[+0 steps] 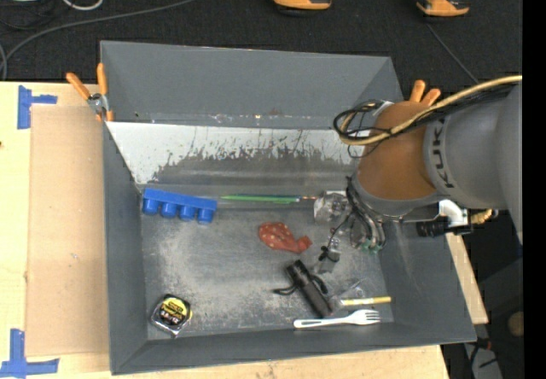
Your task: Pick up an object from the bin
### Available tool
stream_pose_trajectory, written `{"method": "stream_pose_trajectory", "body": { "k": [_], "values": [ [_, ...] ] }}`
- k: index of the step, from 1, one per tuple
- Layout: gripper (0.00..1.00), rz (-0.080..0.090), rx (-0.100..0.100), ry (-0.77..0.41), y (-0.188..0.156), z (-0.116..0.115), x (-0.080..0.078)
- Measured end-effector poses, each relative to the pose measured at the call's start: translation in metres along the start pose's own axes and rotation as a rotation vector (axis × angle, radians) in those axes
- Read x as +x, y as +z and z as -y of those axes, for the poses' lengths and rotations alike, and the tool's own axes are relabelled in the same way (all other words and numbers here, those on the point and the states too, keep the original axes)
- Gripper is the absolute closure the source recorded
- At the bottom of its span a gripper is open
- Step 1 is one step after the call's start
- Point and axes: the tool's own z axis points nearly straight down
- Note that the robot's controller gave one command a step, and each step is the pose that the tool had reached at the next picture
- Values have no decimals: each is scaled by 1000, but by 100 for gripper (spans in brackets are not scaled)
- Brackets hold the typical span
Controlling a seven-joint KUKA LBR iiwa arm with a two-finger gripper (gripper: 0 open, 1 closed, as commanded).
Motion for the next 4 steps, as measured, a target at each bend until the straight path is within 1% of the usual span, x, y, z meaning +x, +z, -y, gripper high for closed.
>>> {"method": "stream_pose_trajectory", "body": {
  "k": [1,2,3,4],
  "values": [
    [0,1,1,-123,-42,-24,7],
    [0,-8,0,56,-25,-47,22],
    [0,6,-1,33,18,-55,-10],
    [100,1,-3,287,15,-61,15]
  ]
}}
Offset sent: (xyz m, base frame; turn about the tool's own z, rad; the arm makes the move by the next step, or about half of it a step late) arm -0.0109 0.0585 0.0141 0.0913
